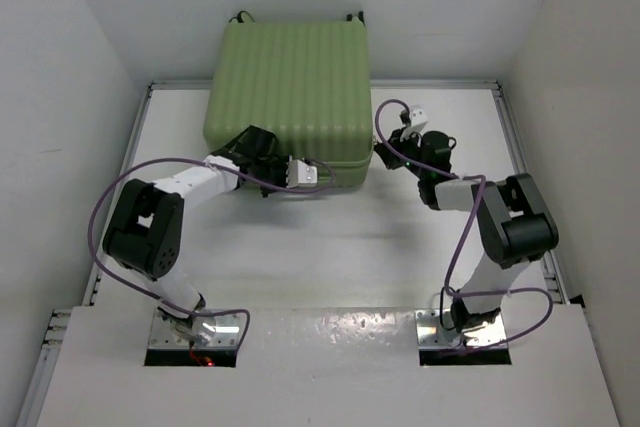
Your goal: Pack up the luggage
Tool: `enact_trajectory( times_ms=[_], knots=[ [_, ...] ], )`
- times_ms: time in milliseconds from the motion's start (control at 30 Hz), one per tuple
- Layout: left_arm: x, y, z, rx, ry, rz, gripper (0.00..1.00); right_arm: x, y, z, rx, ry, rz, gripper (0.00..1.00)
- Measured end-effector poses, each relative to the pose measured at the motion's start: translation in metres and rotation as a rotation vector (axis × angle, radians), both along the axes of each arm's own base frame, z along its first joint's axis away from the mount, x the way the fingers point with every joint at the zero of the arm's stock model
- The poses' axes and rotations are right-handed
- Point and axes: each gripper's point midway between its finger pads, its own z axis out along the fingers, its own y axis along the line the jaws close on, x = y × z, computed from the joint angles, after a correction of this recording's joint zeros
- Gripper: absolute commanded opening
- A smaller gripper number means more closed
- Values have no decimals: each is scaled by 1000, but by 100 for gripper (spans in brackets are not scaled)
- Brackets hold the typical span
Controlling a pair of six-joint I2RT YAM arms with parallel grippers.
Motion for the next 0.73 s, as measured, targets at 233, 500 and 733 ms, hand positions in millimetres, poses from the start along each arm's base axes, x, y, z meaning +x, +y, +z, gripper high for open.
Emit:
enact_trajectory(
  times_ms=[233,500,733],
  knots=[
    [3,-1,7,-31,36,77,57,13,2,-1,6,29,10,37],
    [-26,-31,120,-230,32,229,100,-12,-60,93,-19,-99,-150,69],
    [-14,-18,233,-524,-113,469,100,-64,-72,139,-58,-126,-175,77]
  ],
)
